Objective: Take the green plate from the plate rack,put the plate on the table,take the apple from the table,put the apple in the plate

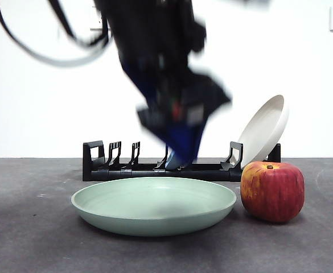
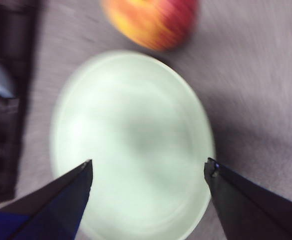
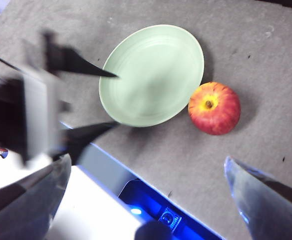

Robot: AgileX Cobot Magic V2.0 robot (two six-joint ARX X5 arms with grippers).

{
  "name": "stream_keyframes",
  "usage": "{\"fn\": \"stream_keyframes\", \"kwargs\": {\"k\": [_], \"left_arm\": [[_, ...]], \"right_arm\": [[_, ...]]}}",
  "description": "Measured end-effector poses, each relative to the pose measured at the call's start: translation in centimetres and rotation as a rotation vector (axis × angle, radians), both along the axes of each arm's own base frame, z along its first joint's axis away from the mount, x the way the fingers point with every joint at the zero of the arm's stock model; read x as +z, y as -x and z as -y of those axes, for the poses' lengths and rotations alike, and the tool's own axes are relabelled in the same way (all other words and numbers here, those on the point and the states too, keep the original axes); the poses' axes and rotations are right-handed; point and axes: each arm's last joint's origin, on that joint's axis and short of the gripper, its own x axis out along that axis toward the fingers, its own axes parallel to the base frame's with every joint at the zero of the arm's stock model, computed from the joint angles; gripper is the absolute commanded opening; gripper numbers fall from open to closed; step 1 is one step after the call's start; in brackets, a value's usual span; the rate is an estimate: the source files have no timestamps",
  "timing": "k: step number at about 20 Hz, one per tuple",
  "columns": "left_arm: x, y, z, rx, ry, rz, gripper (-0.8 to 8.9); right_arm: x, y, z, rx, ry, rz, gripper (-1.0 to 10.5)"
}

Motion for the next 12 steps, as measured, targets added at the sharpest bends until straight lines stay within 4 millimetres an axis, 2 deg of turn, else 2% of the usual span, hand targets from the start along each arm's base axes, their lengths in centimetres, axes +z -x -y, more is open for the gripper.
{"fn": "stream_keyframes", "kwargs": {"k": [3, 6, 9, 12], "left_arm": [[3.7, 0.6, -1.3, 0.033, 0.085, -0.058, 3.77], [8.4, 1.7, -3.2, 0.039, 0.261, -0.132, 3.77], [12.5, 2.8, -6.0, 0.021, 0.444, -0.198, 3.77], [14.9, 3.8, -8.9, 0.007, 0.566, -0.215, 3.77]], "right_arm": [[-0.1, -1.6, -0.3, 0.0, -0.005, 0.027, 6.9], [-0.7, -4.0, -0.7, 0.001, 0.002, 0.025, 6.9], [-2.1, -6.4, -1.9, 0.004, 0.077, -0.008, 6.9], [-4.3, -8.7, -3.6, 0.039, 0.187, -0.061, 6.9]]}}
